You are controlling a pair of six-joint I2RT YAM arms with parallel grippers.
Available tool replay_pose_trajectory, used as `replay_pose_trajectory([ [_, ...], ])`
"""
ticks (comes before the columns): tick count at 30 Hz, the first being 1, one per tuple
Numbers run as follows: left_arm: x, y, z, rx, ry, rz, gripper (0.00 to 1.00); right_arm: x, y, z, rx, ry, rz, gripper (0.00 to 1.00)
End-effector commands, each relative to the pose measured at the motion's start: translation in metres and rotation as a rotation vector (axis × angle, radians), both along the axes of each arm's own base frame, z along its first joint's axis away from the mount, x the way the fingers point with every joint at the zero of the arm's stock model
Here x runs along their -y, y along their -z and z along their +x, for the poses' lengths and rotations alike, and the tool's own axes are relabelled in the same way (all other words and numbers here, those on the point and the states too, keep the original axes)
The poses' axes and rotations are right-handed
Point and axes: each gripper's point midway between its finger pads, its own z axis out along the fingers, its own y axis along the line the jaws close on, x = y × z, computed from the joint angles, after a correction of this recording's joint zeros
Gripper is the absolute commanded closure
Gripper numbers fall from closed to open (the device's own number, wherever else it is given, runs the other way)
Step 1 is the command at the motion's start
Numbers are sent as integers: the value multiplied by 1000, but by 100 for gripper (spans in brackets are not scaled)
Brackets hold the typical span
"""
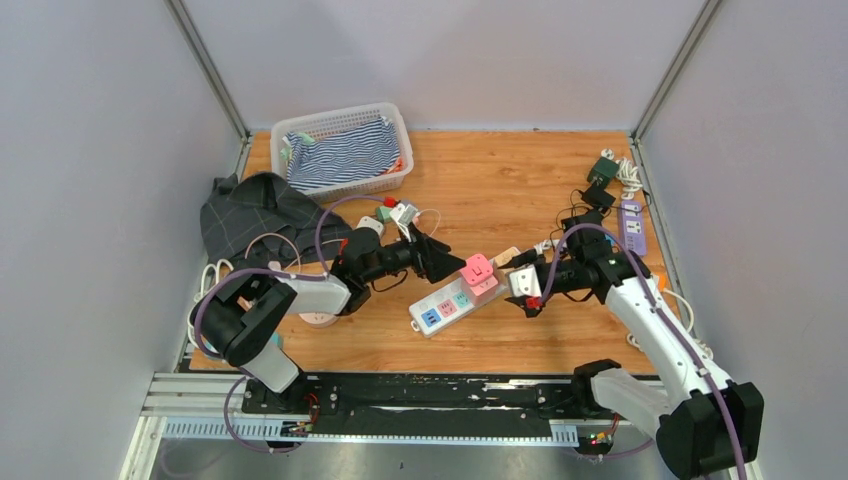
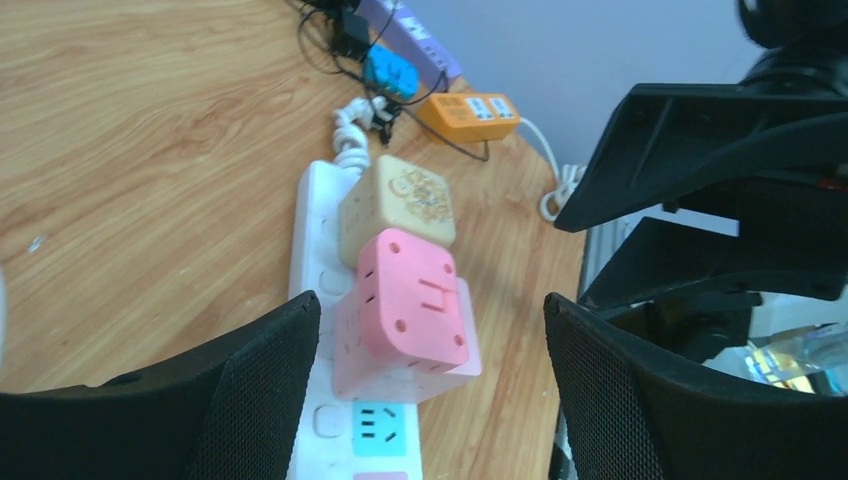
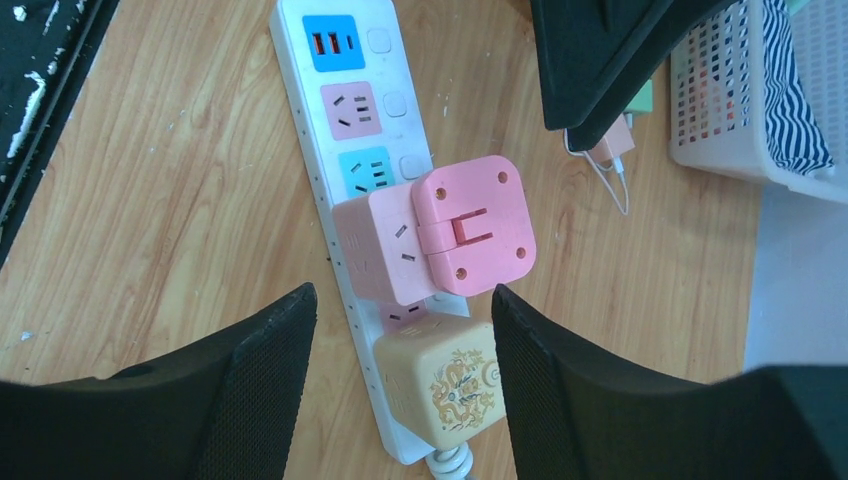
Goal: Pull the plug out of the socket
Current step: Remove the plug from the socket.
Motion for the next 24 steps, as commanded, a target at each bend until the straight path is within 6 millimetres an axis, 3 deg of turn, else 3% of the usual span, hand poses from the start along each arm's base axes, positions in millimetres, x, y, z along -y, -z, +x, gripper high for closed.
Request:
replay_pose_trajectory([
  [1,-4,22,14,-15,-77,106,17,-2,17,6,-36,46,-55,34],
  [8,10,30,8,-34,-15,134,27,-5,40,6,-53,37,-119,37],
  [19,26,37,0,-48,64,164,34,-5,58,10,-46,54,-176,40],
  [24,31,38,-3,-48,87,167,42,-5,62,11,-49,58,-184,40],
])
